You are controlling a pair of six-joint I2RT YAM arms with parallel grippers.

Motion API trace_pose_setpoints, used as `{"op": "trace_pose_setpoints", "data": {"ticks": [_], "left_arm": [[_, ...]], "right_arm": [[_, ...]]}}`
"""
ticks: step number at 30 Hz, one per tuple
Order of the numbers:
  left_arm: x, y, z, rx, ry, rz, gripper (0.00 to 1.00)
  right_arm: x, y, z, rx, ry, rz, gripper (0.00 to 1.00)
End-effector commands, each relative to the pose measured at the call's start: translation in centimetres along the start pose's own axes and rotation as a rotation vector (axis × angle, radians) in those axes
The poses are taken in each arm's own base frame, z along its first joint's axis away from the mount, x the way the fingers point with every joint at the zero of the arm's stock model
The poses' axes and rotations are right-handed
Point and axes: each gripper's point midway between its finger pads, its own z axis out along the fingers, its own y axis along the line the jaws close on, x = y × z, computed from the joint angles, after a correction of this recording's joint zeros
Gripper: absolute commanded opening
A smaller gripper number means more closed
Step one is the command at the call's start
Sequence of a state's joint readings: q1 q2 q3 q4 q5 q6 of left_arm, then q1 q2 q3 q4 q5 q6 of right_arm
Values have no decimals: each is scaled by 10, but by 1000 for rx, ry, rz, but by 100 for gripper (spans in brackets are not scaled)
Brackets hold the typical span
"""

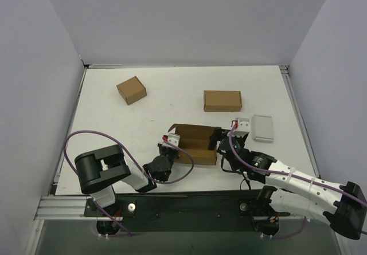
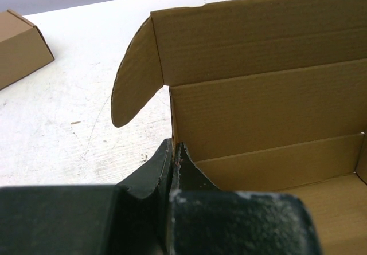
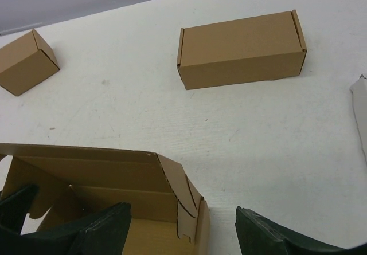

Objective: Fold the paper box

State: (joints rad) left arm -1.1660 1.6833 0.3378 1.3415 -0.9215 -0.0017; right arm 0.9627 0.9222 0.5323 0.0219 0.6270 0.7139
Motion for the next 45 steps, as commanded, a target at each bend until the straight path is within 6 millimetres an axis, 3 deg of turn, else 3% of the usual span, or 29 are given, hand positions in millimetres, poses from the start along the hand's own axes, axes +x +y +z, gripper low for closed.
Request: {"op": "trace_pose_setpoints", "data": {"ticks": [1,2,4,6,9,15,19,27,30,32,38,41,45], "left_arm": [[-6,-4,-4,35,-35,12,0],[-6,-5,-4,43,-35,15,0],[-5,-5,-6,54,-34,21,0],[-4,-4,-8,63,-32,28,0],[-1,-1,-10,66,-27,40,0],[3,1,-13,78,-23,58,0],[2,-1,-15,92,-26,65,0],[-1,-5,-17,125,-29,88,0],[0,-6,-18,136,-27,107,0],[0,-6,-18,136,-26,111,0],[-2,-11,-16,150,-21,120,0],[-5,-15,-17,164,-27,112,0],[-17,-19,-15,175,-46,98,12]], "right_arm": [[-24,-2,-7,-3,30,-74,74],[-27,6,-10,-44,67,-75,73],[-30,3,-4,-54,110,-104,73],[-34,14,-5,-134,159,-119,73],[-41,15,-6,-141,188,-135,74],[-36,25,-3,-196,208,-147,75],[-24,17,10,-169,219,-247,73],[-29,12,23,-181,154,-403,64],[-28,12,25,-186,142,-445,53],[-27,10,27,-179,141,-457,37],[-14,3,31,-168,140,-461,10],[-10,-1,31,-158,134,-463,1],[-7,-3,28,-143,105,-467,0]]}}
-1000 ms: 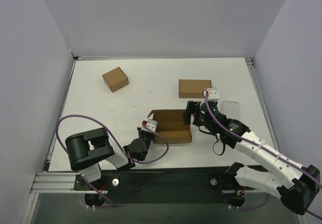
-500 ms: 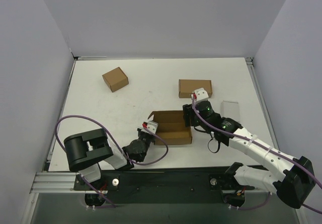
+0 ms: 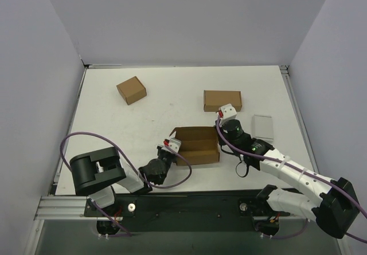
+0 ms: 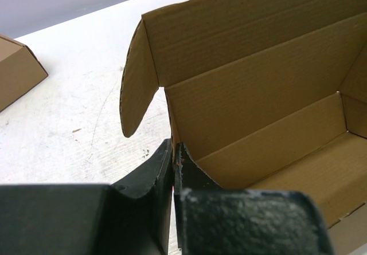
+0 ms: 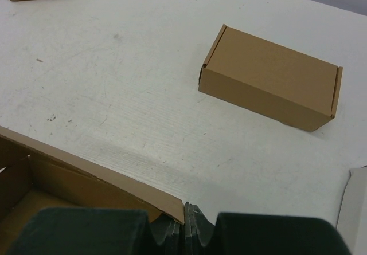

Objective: Fold the paper box

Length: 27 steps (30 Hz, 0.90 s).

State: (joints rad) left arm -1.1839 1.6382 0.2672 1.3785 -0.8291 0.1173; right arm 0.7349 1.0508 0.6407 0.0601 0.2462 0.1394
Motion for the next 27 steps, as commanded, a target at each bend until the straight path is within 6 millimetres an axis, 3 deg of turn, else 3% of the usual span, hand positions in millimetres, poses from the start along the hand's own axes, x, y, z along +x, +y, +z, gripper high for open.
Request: {"op": "trace_pose_setpoints", "data": {"ticks": [1,8,14,18,19,21,22,23,25,27], "left_arm": [[-17,-15,0,67,-29,1,18],[-50,-16,0,89,-74,-38,45],[-65,-15,-7,130,-82,-41,66],[-69,-13,-17,172,-68,-42,71],[-62,-12,-20,185,-37,-21,71],[-75,-9,-27,207,-51,-67,71],[-68,-8,-31,223,-11,-44,72],[-88,-10,-35,258,-38,-109,72],[-84,-8,-42,284,10,-97,71],[-113,-9,-50,334,-23,-203,71]], "right_arm": [[7,0,-3,25,-25,-12,0],[8,-2,-6,64,-43,-25,0],[8,-4,-6,76,-45,-22,0],[7,-3,-6,79,-54,-22,0],[5,-4,-6,81,-60,-19,0],[4,-3,-7,80,-69,-23,0],[5,-4,-6,86,-70,-23,0],[4,-4,-7,87,-75,-22,0],[3,-3,-7,88,-82,-27,0],[2,-2,-9,89,-91,-28,0]]}}
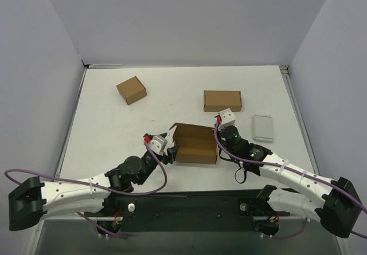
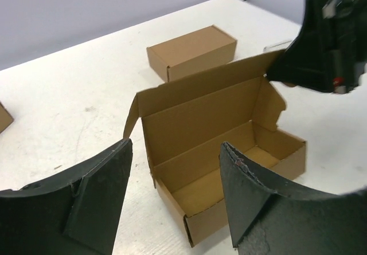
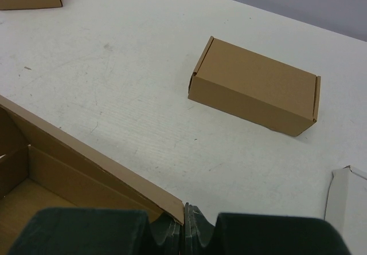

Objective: Fold the paper box

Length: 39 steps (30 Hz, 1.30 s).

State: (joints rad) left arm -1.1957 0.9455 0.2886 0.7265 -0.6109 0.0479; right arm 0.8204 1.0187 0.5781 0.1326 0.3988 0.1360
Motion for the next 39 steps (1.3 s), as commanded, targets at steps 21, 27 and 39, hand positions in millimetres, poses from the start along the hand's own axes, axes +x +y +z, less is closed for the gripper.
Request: {"op": "trace_pose_setpoints", "data": {"ticks": [21,27,39], "left_arm": [[-26,39,25,-59,440,-771,82],[-9,47,36,-77,388,-869,84],[11,74,59,-218,233,-1004,85]], "right_arm": [[5,-1,-15,63,-91,-48,0],[8,2,-15,59,-92,-61,0],[9,6,-16,48,-99,-70,0]]}}
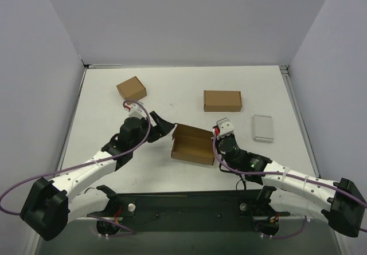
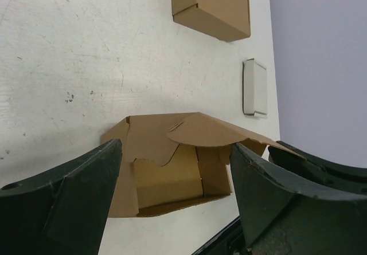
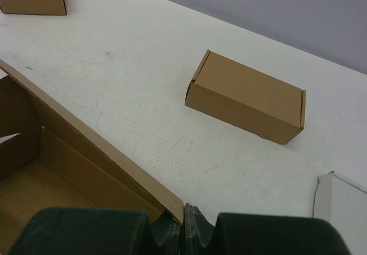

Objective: Fold the paper box

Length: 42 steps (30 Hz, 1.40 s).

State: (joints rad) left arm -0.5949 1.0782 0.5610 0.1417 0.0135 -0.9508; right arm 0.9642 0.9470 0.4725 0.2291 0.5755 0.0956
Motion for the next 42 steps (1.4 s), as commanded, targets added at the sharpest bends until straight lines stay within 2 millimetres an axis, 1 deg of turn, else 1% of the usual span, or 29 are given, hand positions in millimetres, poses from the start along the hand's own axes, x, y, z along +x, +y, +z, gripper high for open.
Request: {"op": "trace_pose_setpoints", "data": {"ticks": [1,2,4,7,8,10,12,13,14,16,19,21,22,25,26,27,28,29,30,33,34,35,38,39,41,42], "left_arm": [[-36,-9,4,35,-188,-93,86],[-40,-12,3,52,-212,-101,86],[-41,-7,1,56,-239,-127,86],[-51,-21,-9,140,-290,-127,83],[-52,-20,-11,149,-306,-123,82],[-56,-19,-14,134,-321,-123,82],[-56,-16,-10,103,-301,-121,82],[-51,-11,-3,81,-272,-121,82],[-44,-13,1,89,-231,-120,82],[-37,-15,11,82,-182,-118,82],[-22,-9,19,71,-125,-149,82],[-15,-12,20,90,-110,-165,82],[-10,-11,21,88,-98,-168,81],[-2,-23,25,118,-78,-166,82],[8,-31,25,133,-53,-157,81],[14,-31,29,126,-37,-152,82],[18,-37,31,137,-27,-147,82],[28,-41,31,147,-4,-140,82],[34,-41,33,143,10,-142,82],[41,-40,34,143,18,-158,81],[39,-42,33,158,8,-173,82],[42,-39,32,160,9,-183,82],[42,-45,29,182,9,-201,81],[39,-47,27,188,-3,-192,82],[36,-44,26,166,-16,-173,81],[25,-46,22,166,-53,-151,82]], "right_arm": [[3,0,0,8,-2,-8,0],[3,1,0,7,-1,-9,0],[2,1,0,6,-3,-9,0],[3,1,0,7,1,-13,0],[3,1,0,7,2,-14,0],[4,1,0,7,4,-17,0],[4,2,1,5,1,-17,0],[5,2,1,6,3,-19,0],[5,1,1,10,4,-20,0],[5,1,1,12,4,-21,0],[4,1,0,11,2,-21,0],[4,1,0,14,1,-23,0],[5,1,0,14,2,-23,0],[6,2,1,14,6,-26,0],[5,2,1,14,5,-25,0],[5,2,1,14,4,-24,0],[4,2,1,16,3,-23,0],[4,2,2,19,5,-25,0],[5,2,1,19,5,-26,0],[4,1,1,22,1,-24,0],[5,1,1,22,3,-25,0],[5,1,1,24,2,-22,0],[5,0,0,31,0,-17,0],[4,-1,0,38,-1,-14,0],[2,-2,-1,45,-9,0,0],[1,-5,-1,58,-11,2,0]]}}
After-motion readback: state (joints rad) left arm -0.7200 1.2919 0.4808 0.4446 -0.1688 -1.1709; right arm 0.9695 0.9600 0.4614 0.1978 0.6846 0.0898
